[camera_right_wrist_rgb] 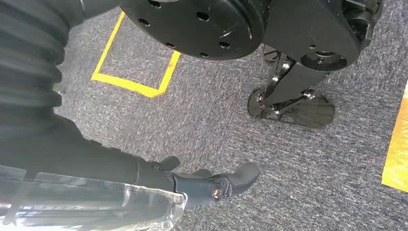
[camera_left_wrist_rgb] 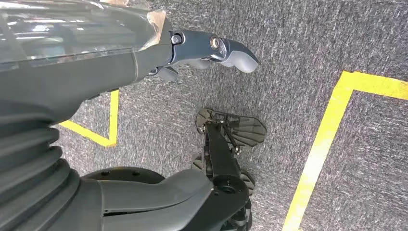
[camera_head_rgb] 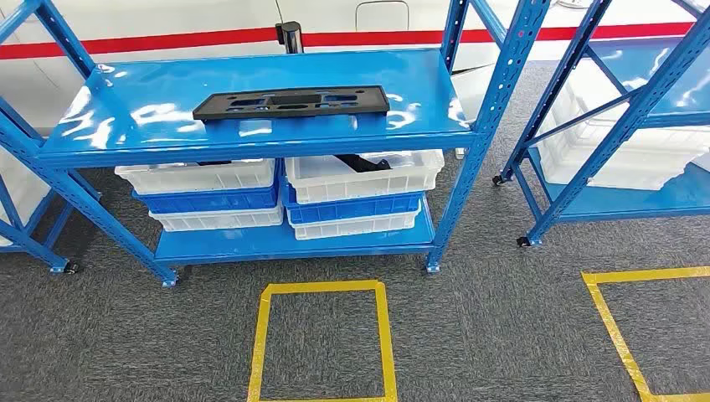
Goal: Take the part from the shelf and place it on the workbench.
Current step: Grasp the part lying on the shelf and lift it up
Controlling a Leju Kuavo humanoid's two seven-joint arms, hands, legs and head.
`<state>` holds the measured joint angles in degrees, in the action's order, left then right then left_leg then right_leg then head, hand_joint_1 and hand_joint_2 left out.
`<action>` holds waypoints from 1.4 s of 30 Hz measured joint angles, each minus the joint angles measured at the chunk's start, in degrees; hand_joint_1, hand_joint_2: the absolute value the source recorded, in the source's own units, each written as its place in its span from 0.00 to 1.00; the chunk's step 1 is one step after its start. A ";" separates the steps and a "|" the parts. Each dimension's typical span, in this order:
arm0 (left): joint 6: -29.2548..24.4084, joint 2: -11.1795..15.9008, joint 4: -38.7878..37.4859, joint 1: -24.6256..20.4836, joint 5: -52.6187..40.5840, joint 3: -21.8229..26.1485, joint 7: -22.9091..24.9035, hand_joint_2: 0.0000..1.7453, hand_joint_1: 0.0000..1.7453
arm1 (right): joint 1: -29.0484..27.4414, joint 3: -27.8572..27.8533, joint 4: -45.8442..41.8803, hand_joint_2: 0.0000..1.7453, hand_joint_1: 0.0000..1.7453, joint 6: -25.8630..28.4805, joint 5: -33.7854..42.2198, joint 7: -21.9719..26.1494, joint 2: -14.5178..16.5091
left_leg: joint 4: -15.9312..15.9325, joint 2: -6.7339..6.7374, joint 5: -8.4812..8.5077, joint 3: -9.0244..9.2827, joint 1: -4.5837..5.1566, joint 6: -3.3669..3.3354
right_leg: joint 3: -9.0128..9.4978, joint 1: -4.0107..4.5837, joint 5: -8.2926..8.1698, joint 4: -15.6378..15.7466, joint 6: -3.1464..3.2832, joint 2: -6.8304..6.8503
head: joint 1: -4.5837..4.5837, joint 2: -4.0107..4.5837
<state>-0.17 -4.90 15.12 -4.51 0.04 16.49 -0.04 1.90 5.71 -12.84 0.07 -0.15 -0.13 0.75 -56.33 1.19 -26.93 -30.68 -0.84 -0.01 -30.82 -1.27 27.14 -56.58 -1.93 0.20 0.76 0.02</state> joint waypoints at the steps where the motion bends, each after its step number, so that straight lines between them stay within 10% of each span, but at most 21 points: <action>1: 0.00 -0.05 -0.07 -0.05 0.00 0.13 0.00 1.00 0.00 | 0.03 0.04 0.10 1.00 0.00 0.00 0.00 0.00 0.00 | 0.00 0.00 0.00 -0.01 0.00 0.00 | 0.00 0.00 0.00 0.00 0.00 0.00 | 0.00 0.00; 3: 0.00 -0.17 -0.27 -0.20 0.11 0.25 0.00 1.00 0.00 | 0.17 0.11 0.27 1.00 0.00 0.03 0.00 0.02 0.05 | 0.00 0.00 0.00 -0.04 0.02 0.00 | 0.01 0.00 0.00 0.00 0.00 0.00 | -0.01 0.00; 7: -0.50 -0.23 -0.79 -0.48 2.28 -2.33 -0.38 0.00 0.00 | 0.93 -0.37 0.32 1.00 0.00 0.73 0.20 0.72 0.16 | 0.01 0.00 -0.01 -0.08 0.04 -0.02 | 0.01 -0.01 0.00 0.00 0.00 0.00 | 0.00 0.00; 42: -9.00 2.91 -4.12 -0.55 34.30 -46.53 -10.83 0.00 0.00 | 15.40 -15.27 -15.73 1.00 0.00 -16.64 17.58 15.94 2.86 | -0.03 -0.05 0.05 -0.06 0.10 -0.06 | 0.01 -0.02 -0.01 -0.02 -0.01 0.03 | 0.00 0.00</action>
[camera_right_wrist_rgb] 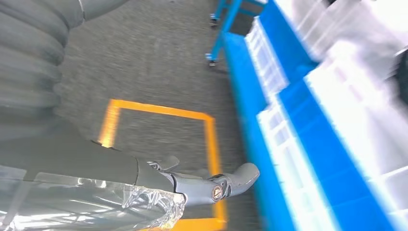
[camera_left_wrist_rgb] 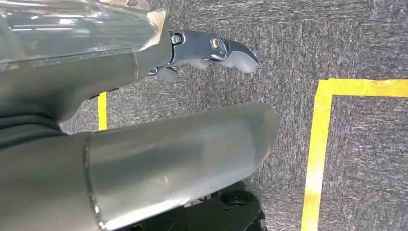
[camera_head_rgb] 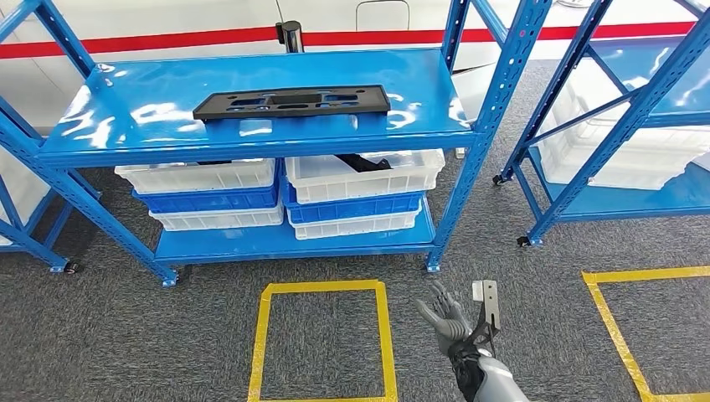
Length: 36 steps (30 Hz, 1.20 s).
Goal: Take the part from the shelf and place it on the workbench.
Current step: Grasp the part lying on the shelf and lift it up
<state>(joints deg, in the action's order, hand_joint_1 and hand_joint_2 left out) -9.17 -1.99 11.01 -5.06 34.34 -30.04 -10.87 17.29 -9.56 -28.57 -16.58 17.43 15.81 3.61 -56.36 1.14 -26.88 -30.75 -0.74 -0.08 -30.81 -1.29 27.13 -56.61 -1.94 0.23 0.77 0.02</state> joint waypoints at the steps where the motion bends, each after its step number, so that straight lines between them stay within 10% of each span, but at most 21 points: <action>1: -0.12 0.06 -0.06 0.00 0.67 -1.03 -0.28 0.00 0.00 | 0.08 0.33 -1.55 1.00 0.00 0.19 -0.53 0.64 0.07 | 0.00 0.00 0.00 0.00 0.00 0.00 | 0.00 0.00 0.00 0.00 0.00 0.00 | 0.00 0.00; 36: 2.38 1.49 -1.01 -0.09 14.51 -14.51 -3.70 0.00 0.00 | -1.17 21.47 -32.64 1.00 0.00 28.57 -46.42 4.63 0.30 | -0.02 0.01 0.00 -0.01 0.00 0.00 | -0.04 0.00 0.00 -0.01 0.00 -0.01 | 0.00 0.00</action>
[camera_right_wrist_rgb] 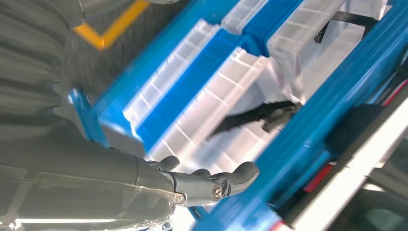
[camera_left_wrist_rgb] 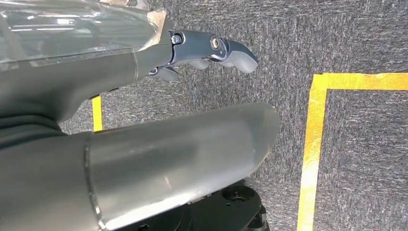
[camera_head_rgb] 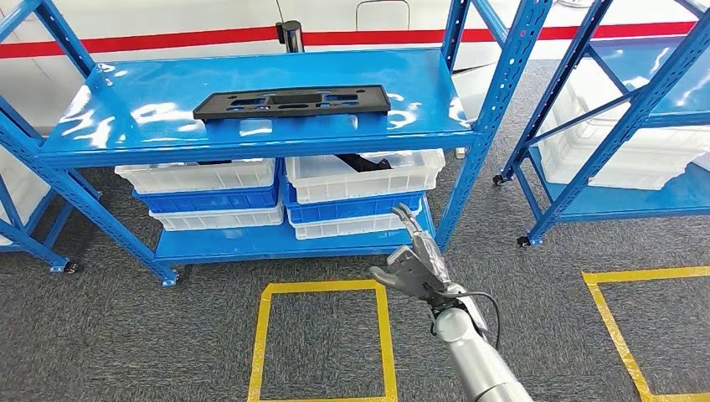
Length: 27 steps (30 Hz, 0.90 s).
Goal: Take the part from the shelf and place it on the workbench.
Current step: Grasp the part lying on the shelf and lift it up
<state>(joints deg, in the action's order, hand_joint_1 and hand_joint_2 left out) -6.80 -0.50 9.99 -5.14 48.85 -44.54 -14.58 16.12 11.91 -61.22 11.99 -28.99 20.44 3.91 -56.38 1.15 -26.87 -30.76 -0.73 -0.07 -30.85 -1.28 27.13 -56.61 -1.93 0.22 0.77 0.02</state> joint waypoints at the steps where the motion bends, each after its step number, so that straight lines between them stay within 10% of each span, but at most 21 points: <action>1: 0.00 0.00 0.00 0.00 0.00 0.00 0.00 0.00 0.00 | 0.00 0.00 0.00 1.00 0.00 0.00 0.00 0.00 0.00 | 0.00 0.00 0.00 0.00 0.00 0.00 | 0.00 0.00 0.00 0.00 0.00 0.00 | 0.00 0.00; 17: 0.86 1.18 -0.42 -1.19 7.90 -7.52 -6.49 0.00 0.00 | -0.18 20.43 -14.66 1.00 0.00 17.23 -34.21 -3.71 0.42 | 0.01 0.00 0.00 -0.02 0.00 0.01 | -0.01 0.00 0.00 -0.02 0.00 0.00 | -0.01 0.00; 27: 0.28 1.65 -0.53 -1.72 9.38 -9.87 -8.58 0.00 0.00 | -0.14 25.59 -17.25 1.00 0.00 20.23 -40.41 -3.65 1.26 | 0.00 0.00 0.00 -0.04 0.00 0.01 | -0.01 0.00 0.00 -0.02 0.00 0.00 | -0.01 0.00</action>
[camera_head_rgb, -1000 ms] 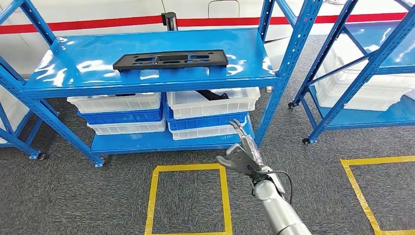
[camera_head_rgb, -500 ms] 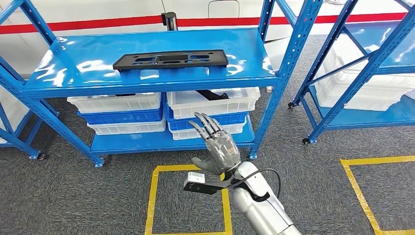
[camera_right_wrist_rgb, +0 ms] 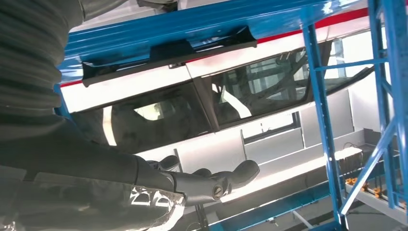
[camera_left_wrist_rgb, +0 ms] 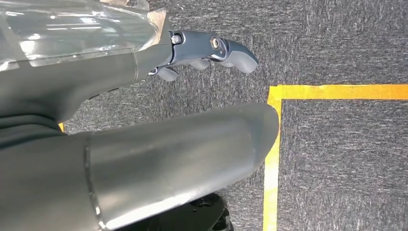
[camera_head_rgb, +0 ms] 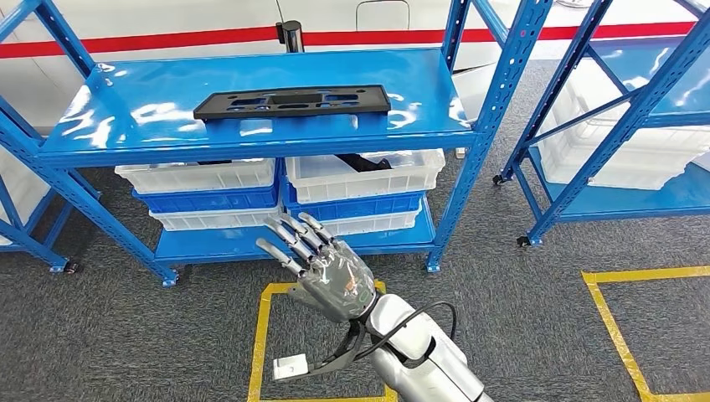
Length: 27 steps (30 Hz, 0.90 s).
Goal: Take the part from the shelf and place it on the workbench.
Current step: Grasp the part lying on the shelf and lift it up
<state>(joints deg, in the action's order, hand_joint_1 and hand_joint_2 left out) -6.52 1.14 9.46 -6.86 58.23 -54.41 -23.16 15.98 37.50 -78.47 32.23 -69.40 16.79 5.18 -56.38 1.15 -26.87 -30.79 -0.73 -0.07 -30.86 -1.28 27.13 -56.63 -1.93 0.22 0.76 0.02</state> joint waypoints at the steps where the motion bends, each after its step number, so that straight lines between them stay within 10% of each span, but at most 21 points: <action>1: 0.00 0.07 -0.02 -0.01 -0.02 -0.20 0.02 0.00 0.00 | 0.00 0.32 0.00 1.00 0.00 -0.05 0.12 0.08 0.17 | -0.15 -0.01 -0.05 -0.07 0.01 -0.09 | 0.02 -0.23 -0.03 0.03 -0.05 0.00 | -0.01 0.00; 8: -0.41 0.14 -0.26 0.04 -0.47 -1.54 0.75 0.00 0.00 | 0.44 1.59 -0.02 1.00 0.00 -0.32 2.00 0.23 1.06 | 0.80 0.18 0.50 0.13 -0.51 -1.45 | -0.79 -0.28 0.60 -1.10 -0.49 -0.03 | -0.02 0.00; 13: -1.01 -0.37 -0.28 0.04 -0.49 -2.14 1.22 0.00 0.00 | 0.54 1.70 0.18 1.00 0.00 -0.21 2.52 0.09 0.78 | 1.33 0.36 0.74 0.31 -0.95 -1.60 | -9.47 -0.54 5.98 -17.21 -0.62 -0.10 | 0.11 0.00; 18: -1.28 -0.70 -0.36 -0.03 -0.63 -2.41 1.27 0.00 0.00 | 0.51 1.62 0.35 1.00 0.00 0.49 2.21 -0.54 0.61 | 0.32 0.10 -0.51 0.73 -1.57 0.34 | -3.71 -1.26 -0.13 -4.05 -2.97 0.16 | 0.22 0.00; 24: -1.26 -0.70 -0.41 -0.39 -1.22 -3.23 1.53 0.00 0.00 | 0.10 1.15 0.46 1.00 0.00 1.39 1.37 -1.50 0.35 | -0.46 0.10 -1.54 0.70 -2.08 1.90 | -2.34 -0.94 -0.51 -1.55 0.11 -0.49 | 0.08 0.00; 27: -1.23 -0.73 -0.39 -0.71 -1.25 -3.36 1.65 0.00 0.00 | -0.16 1.03 0.46 1.00 0.00 1.65 1.29 -1.68 0.32 | -9.88 -0.51 -6.07 -4.03 -2.09 1.87 | -1.84 -0.57 -0.14 -1.45 1.34 -0.63 | -0.08 0.00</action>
<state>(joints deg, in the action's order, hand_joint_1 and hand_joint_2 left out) -7.75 0.42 9.07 -7.57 56.98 -57.77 -21.51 15.83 38.53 -78.01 33.87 -68.11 15.11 5.50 -66.26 0.65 -32.94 -34.83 -2.82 1.80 -32.70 -1.85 26.99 -58.08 -0.60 -0.41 0.68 0.02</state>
